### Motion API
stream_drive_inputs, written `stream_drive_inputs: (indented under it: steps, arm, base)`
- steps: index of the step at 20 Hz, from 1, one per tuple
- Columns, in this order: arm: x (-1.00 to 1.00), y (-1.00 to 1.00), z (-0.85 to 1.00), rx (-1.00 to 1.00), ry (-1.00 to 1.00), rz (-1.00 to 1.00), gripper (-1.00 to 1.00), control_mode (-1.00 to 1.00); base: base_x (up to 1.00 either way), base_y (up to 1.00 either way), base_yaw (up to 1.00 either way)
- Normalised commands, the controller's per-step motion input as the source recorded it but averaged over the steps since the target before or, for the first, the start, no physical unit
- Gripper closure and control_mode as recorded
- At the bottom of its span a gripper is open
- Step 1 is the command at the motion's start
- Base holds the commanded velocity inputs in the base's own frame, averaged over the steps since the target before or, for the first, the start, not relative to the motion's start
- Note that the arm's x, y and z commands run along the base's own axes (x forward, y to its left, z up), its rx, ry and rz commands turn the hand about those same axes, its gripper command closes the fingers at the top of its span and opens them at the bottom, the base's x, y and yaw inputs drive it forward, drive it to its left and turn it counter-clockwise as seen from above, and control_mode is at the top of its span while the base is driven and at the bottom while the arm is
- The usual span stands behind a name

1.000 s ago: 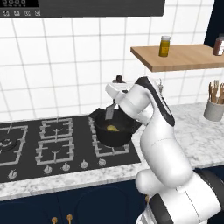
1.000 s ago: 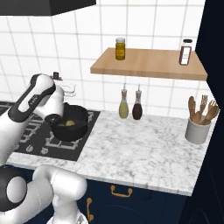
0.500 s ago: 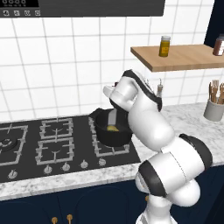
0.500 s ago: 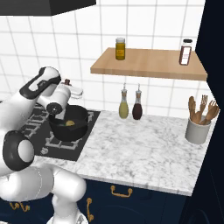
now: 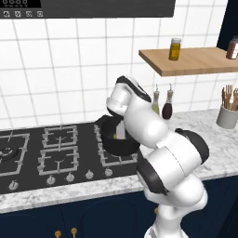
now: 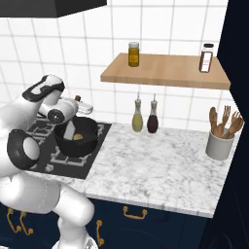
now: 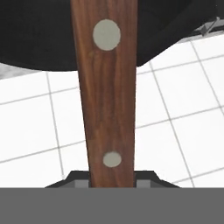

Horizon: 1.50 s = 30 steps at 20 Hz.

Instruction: Put the broccoli and potato in the pot. Retrieve the spatula and lightly stir the vegetables in the pot.

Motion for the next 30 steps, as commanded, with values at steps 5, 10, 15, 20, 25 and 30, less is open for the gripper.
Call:
stream_drive_inputs:
  steps: [5, 10, 15, 20, 25, 30]
  arm:
    - [0.23, 0.0, -0.66, -0.06, 0.07, -0.04, 1.0, -1.0]
    - [0.12, 0.0, -0.85, 0.0, 0.1, 0.0, 1.0, -1.0]
    - [0.08, 0.0, -0.43, -0.02, -0.06, 0.0, 1.0, -1.0]
    - [0.12, 0.0, -0.09, -0.03, -0.14, 0.0, 1.0, -1.0]
    - [0.0, 0.0, -0.52, -0.08, -0.13, 0.0, 1.0, -1.0]
    - [0.0, -0.18, -0.78, -0.08, -0.19, 0.02, 1.0, -1.0]
  base:
    - [0.0, 0.0, 0.0]
    - [0.0, 0.0, 0.0]
    - [0.0, 0.0, 0.0]
    - [0.0, 0.0, 0.0]
    - [0.0, 0.0, 0.0]
    - [0.0, 0.0, 0.0]
